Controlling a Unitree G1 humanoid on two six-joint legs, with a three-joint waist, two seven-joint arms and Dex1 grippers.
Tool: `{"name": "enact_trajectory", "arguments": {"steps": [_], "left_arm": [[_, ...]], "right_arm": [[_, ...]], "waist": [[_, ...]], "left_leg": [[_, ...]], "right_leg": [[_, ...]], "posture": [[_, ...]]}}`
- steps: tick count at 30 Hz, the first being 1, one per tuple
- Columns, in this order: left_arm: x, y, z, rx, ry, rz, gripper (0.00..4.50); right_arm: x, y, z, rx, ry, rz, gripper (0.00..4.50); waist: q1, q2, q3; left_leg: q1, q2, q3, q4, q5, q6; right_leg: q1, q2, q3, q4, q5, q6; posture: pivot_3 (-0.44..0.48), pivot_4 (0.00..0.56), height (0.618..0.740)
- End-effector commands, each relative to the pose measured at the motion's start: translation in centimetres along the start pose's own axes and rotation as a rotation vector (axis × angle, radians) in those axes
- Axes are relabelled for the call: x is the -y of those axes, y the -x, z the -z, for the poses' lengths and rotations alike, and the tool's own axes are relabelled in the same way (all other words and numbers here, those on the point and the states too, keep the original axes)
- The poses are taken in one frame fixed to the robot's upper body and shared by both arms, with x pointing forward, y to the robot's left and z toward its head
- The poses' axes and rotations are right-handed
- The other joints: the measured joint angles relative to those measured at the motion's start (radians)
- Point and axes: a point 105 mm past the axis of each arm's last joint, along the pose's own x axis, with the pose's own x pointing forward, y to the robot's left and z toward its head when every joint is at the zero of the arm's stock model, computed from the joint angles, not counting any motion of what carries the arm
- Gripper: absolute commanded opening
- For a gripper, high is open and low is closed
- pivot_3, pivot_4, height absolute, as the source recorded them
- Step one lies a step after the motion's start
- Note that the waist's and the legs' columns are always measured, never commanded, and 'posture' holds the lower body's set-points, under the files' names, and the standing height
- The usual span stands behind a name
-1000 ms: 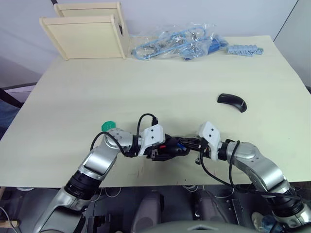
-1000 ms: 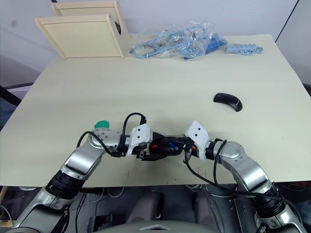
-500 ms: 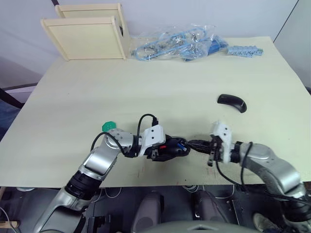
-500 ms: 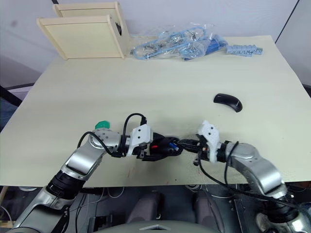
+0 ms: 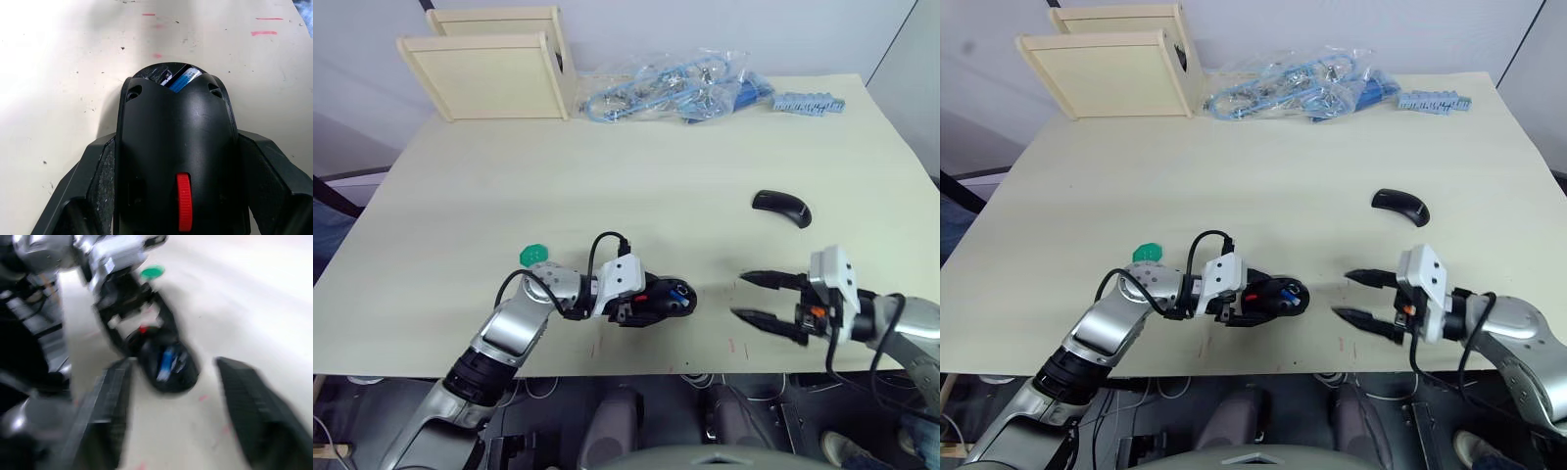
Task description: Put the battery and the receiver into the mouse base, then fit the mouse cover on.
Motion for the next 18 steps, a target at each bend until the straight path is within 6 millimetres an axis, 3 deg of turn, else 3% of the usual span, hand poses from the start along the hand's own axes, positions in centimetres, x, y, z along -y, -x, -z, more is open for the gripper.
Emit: {"name": "enact_trajectory", "arguments": {"steps": [1, 8, 9, 10, 18], "left_arm": [[0.4, -0.1, 0.5, -0.011, 0.020, 0.030, 2.93], [0.2, 0.3, -0.2, 0.032, 0.038, 0.024, 2.93], [0.1, 0.5, -0.3, 0.043, 0.044, 0.019, 4.00], [0.0, 0.6, -0.5, 0.053, 0.049, 0.013, 4.36], [0.0, 4.1, -1.0, 0.122, 0.065, -0.034, 4.44]], "right_arm": [[-0.6, 0.6, -1.0, 0.027, 0.068, -0.015, 4.48], [-0.7, 1.3, -0.3, 0.022, 0.066, 0.012, 4.48], [-0.7, 1.3, -0.2, 0.021, 0.067, 0.013, 4.50], [-0.7, 1.4, -0.2, 0.021, 0.067, 0.015, 4.50], [-0.4, 1.7, 0.0, 0.025, 0.058, 0.041, 4.50]], "waist": [[-0.002, 0.000, 0.000], [-0.002, 0.000, 0.000], [-0.003, 0.000, 0.000], [-0.003, 0.000, 0.000], [-0.003, 0.000, 0.001]], "left_leg": [[0.001, 0.000, 0.000, 0.000, 0.000, 0.000], [0.001, 0.000, 0.000, 0.000, 0.000, 0.000], [0.001, 0.000, 0.000, 0.000, 0.000, 0.000], [0.002, 0.000, 0.000, 0.000, 0.000, 0.000], [0.002, 0.001, 0.000, 0.000, 0.000, 0.000]], "right_leg": [[0.000, 0.000, 0.000, 0.000, 0.000, 0.000], [0.001, 0.000, 0.001, 0.000, 0.000, 0.000], [0.001, 0.000, 0.001, 0.000, 0.000, 0.000], [0.001, 0.000, 0.001, 0.000, 0.000, 0.000], [0.001, 0.000, 0.001, 0.000, 0.000, 0.000]], "posture": [[0.000, 0.150, 0.740], [0.000, 0.150, 0.740], [0.000, 0.150, 0.740], [0.000, 0.150, 0.740], [0.000, 0.150, 0.740]]}}
